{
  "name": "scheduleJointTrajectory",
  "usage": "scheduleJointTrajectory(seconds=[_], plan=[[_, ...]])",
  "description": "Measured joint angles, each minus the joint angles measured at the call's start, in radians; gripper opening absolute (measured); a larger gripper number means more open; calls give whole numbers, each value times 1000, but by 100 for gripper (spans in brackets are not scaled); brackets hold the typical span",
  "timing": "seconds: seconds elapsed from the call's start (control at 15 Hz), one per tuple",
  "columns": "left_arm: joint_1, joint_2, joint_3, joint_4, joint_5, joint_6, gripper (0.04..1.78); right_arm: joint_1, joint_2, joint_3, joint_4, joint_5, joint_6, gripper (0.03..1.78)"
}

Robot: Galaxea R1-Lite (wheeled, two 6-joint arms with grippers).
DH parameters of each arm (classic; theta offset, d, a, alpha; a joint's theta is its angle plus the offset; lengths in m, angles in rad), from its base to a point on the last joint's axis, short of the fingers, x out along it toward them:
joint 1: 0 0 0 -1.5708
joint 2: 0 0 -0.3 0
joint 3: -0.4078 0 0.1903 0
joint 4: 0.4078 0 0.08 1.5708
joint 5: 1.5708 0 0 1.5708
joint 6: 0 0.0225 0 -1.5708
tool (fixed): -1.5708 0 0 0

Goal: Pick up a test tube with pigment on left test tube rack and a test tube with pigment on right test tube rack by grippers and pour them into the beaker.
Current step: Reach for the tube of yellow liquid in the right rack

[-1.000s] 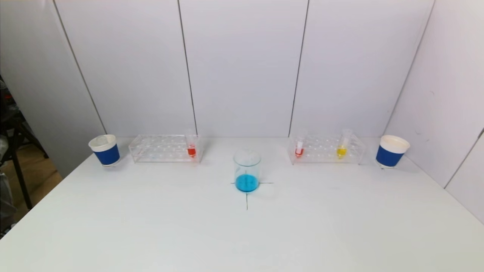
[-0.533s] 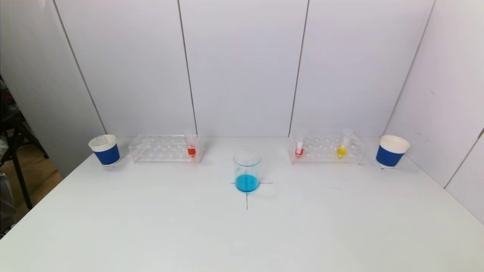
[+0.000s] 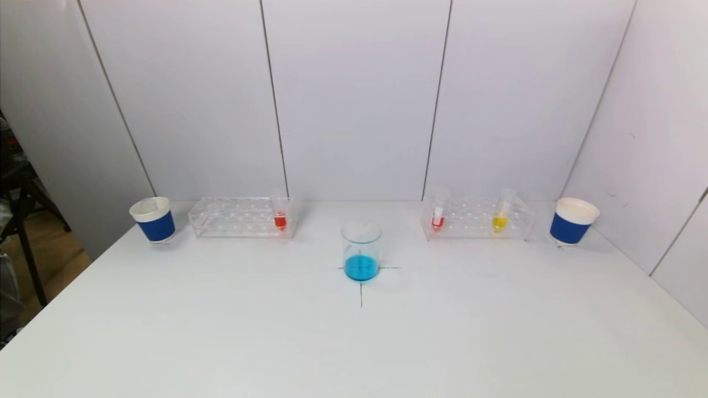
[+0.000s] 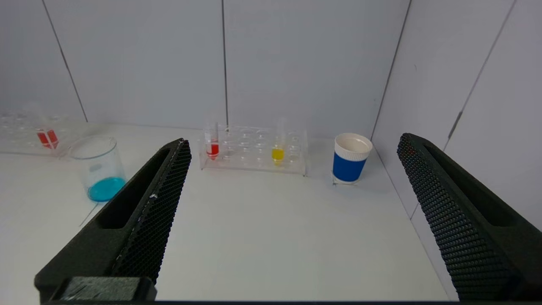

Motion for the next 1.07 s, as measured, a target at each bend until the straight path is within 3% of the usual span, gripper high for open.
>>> scheduleJointTrajectory(seconds=[0.33,0.67,0.87,1.07], plan=[[0,0,0,0,0,0,176,0,455,-101,-254,-4,9,177],[0,0,0,0,0,0,176,3,888,-141,-571,-13,12,177],[0,0,0,0,0,0,176,13,1106,-166,-752,-19,16,177],[0,0,0,0,0,0,176,29,1273,-177,-923,-46,59,177]])
